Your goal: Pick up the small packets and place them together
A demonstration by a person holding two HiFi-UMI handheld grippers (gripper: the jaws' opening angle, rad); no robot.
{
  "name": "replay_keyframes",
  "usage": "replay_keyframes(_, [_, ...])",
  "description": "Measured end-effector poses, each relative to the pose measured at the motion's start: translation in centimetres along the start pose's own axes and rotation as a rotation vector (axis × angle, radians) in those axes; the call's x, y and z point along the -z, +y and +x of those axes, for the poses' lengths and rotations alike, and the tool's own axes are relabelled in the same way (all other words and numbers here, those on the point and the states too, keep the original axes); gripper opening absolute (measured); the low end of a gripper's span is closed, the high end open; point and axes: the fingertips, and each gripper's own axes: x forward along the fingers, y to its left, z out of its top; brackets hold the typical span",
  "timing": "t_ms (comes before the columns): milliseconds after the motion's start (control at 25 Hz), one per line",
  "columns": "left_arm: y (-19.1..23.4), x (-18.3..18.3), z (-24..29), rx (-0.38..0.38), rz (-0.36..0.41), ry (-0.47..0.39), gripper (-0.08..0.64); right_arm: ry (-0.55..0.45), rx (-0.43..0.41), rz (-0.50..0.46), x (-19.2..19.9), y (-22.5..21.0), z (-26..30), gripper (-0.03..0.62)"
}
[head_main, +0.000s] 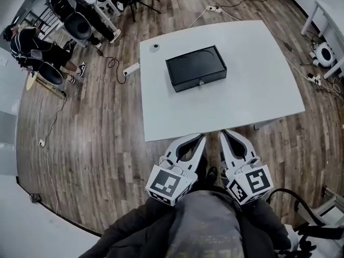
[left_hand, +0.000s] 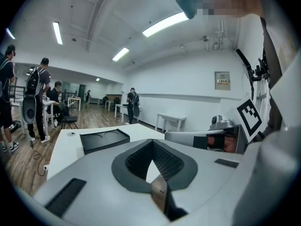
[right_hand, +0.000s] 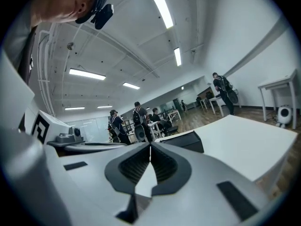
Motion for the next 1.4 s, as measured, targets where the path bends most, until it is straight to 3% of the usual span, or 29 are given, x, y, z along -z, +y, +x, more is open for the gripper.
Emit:
replay_keyframes(400, [8.5, -0.7, 3.7, -0.065, -0.05, 0.016, 0.003, 0.082, -0.058, 0.007, 0.0, -1.9, 9.4, 0.005])
replay_keyframes(640, [12.8, -1.5, 5.5, -0.066, -0.062, 0.017, 0.003, 0.098, -0.057, 0.008, -0.5, -2.8, 14.3, 0.005])
replay_keyframes(960, [18.9, -2.3, 5.7, -0.069, -0.081, -0.037, 0.003, 0.123, -0.068, -0.064, -1.3, -1.0, 19.8, 0.005])
replay_keyframes(1400, [21.0, -4.7, 6.5, -0.04, -0.106, -0.132, 0.003, 0.13, -0.05, -0.112, -3.9, -0.5, 21.7, 0.005])
